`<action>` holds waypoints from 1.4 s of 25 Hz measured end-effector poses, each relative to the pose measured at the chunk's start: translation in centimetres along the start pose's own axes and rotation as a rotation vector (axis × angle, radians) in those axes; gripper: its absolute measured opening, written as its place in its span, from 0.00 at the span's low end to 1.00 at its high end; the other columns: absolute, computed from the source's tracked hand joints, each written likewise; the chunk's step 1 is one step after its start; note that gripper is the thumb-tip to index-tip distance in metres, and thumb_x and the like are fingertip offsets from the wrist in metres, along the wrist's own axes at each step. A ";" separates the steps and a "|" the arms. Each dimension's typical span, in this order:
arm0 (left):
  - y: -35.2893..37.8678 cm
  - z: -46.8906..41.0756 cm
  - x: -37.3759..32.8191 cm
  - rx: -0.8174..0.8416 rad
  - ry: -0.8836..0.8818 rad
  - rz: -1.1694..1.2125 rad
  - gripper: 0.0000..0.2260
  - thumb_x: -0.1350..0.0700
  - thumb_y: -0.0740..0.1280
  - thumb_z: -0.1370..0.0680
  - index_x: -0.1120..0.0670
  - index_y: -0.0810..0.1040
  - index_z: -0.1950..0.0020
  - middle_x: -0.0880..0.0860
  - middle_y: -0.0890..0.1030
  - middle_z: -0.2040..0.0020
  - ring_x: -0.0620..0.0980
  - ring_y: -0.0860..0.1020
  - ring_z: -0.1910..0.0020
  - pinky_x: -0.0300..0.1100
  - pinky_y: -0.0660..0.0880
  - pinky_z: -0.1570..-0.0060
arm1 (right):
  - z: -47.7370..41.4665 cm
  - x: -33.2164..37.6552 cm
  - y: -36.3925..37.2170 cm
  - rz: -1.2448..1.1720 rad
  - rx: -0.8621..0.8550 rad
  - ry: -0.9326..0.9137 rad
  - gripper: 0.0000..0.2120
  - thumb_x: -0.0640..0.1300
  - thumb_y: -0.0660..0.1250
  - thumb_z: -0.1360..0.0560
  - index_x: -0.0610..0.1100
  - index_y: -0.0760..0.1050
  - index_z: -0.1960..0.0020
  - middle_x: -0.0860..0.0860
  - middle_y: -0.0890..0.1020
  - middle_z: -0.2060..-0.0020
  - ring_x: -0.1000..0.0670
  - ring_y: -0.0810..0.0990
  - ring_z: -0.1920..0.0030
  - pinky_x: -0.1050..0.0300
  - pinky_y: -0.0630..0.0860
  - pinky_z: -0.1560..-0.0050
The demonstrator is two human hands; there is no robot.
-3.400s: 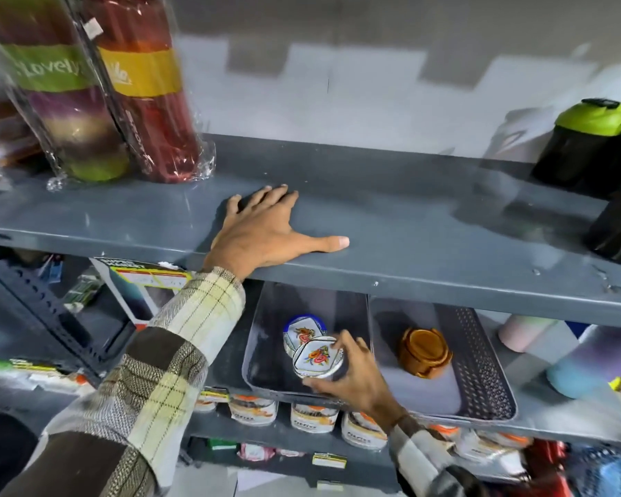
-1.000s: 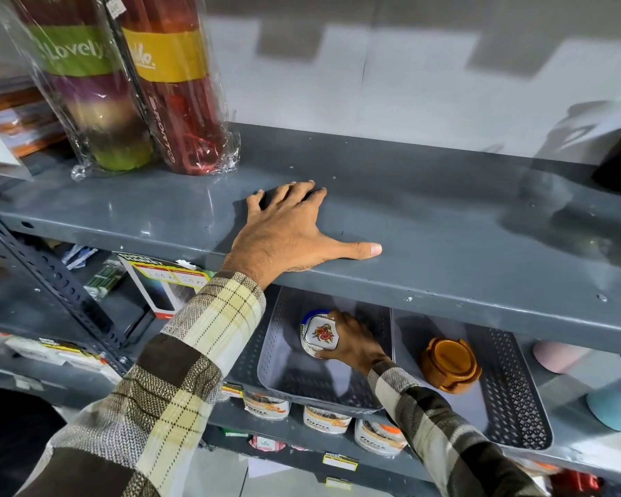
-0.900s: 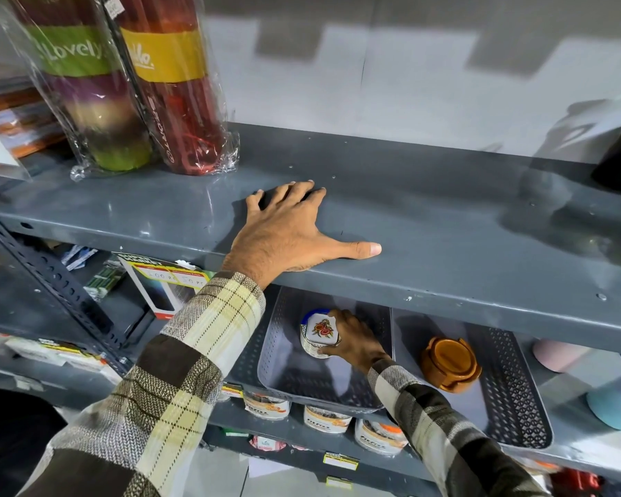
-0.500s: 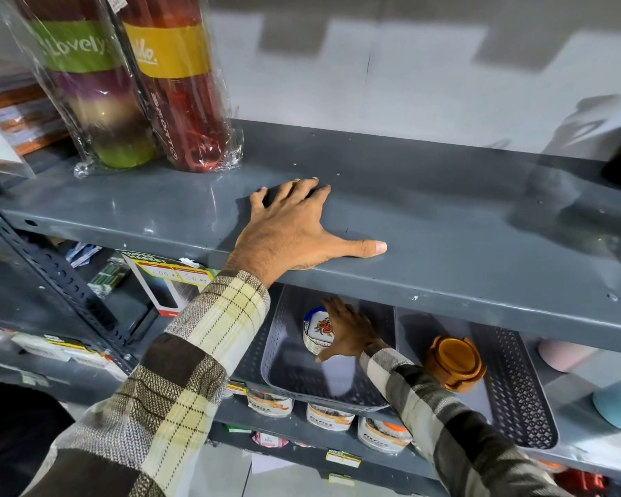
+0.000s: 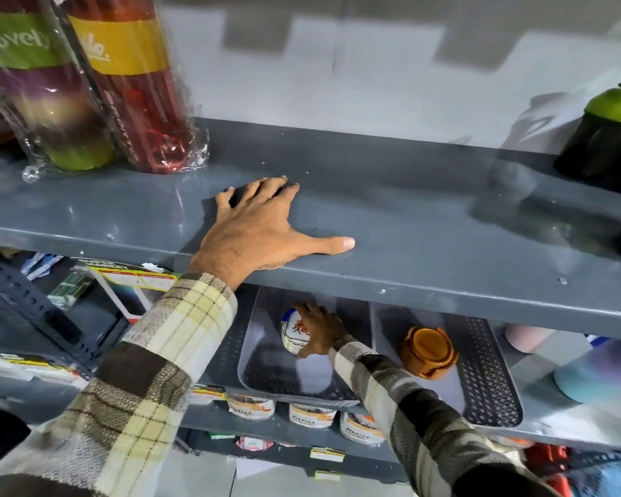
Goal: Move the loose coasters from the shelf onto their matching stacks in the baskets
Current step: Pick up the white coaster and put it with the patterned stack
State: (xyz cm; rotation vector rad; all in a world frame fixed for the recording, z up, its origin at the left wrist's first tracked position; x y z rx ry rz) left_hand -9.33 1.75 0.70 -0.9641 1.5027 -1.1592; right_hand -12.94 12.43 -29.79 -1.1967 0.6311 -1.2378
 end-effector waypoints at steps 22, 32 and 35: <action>-0.3 -0.2 -0.2 -0.033 0.018 0.011 0.62 0.11 0.49 0.47 0.43 0.57 0.19 0.42 0.55 0.18 0.47 0.53 0.19 0.57 0.50 0.22 | 13.5 -21.6 -2.6 -0.037 0.121 0.410 0.56 0.45 0.85 0.40 0.45 0.58 0.20 0.43 0.70 0.25 0.39 0.69 0.25 0.48 0.75 0.33; -0.6 0.3 -0.3 -0.014 0.003 0.021 0.63 0.11 0.48 0.48 0.43 0.56 0.18 0.43 0.55 0.17 0.47 0.52 0.19 0.57 0.49 0.23 | 13.9 -21.4 -2.7 0.016 0.110 0.441 0.56 0.45 0.83 0.39 0.50 0.55 0.19 0.48 0.64 0.21 0.40 0.64 0.22 0.41 0.70 0.28; -0.6 0.4 -0.5 -0.005 0.012 0.016 0.64 0.11 0.48 0.49 0.43 0.56 0.18 0.43 0.55 0.17 0.47 0.52 0.19 0.58 0.49 0.22 | 14.4 -20.8 -2.1 -0.011 0.125 0.453 0.57 0.45 0.81 0.35 0.51 0.47 0.18 0.47 0.58 0.19 0.40 0.58 0.19 0.36 0.63 0.24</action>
Point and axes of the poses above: each hand's wrist, its own z-axis away from the middle knuckle, its own y-axis out of the palm, x = y × z, the point moved 8 cm from there along -z, towards the middle knuckle
